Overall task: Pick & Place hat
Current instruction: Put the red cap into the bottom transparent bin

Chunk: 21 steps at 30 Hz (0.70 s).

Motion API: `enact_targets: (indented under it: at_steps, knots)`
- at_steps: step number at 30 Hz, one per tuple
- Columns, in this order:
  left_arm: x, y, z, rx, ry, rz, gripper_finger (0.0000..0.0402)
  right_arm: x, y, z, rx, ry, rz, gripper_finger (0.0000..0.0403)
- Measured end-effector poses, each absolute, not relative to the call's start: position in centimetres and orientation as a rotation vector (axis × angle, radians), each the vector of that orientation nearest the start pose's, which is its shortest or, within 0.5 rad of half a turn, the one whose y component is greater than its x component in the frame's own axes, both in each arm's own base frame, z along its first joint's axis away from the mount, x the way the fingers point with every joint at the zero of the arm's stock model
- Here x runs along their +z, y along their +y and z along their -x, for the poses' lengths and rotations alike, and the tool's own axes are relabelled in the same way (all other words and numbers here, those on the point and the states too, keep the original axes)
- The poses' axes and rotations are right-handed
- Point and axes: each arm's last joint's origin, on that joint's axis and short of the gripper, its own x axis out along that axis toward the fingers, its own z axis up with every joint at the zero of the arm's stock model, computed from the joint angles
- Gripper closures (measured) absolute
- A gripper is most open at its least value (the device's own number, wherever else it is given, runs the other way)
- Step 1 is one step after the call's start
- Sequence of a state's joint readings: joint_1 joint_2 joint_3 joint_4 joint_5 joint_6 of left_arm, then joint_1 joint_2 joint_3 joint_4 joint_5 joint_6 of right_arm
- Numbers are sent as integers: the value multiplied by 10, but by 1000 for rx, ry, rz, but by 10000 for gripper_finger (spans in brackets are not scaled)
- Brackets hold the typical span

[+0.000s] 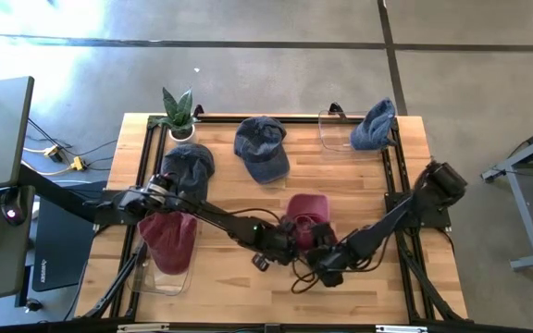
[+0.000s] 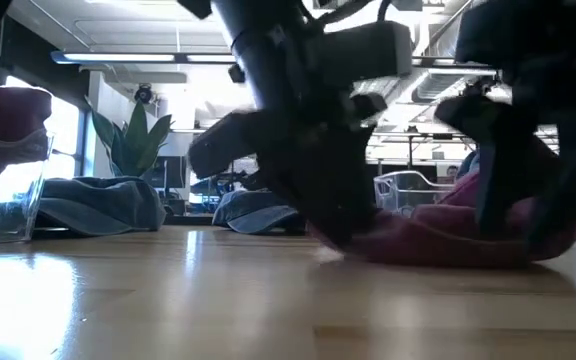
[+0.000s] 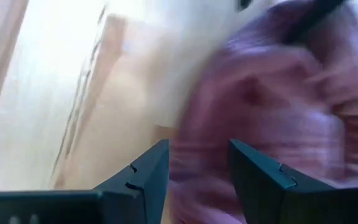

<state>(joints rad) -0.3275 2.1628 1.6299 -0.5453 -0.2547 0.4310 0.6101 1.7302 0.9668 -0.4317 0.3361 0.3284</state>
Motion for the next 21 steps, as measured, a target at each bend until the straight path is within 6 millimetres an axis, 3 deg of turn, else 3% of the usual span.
enact_targets:
  at_steps: [4, 8, 12, 16, 21]
  knots:
    - [162, -136, -425, -257, 1085, -702, 231, 174, 177, -246, 18, 1041, 197, 244]
    - [168, -139, -429, -321, 1026, -657, 231, 181, 186, -231, 63, 1036, 291, 231]
    - [169, -142, -431, -376, 988, -639, 231, 173, 193, -230, 149, 1018, 527, 208]
    - [170, -142, -433, -387, 963, -641, 231, 153, 190, -238, 248, 1078, 735, 198]
    - [170, -142, -432, -364, 978, -643, 232, 129, 184, -244, 240, 1148, 933, 232]
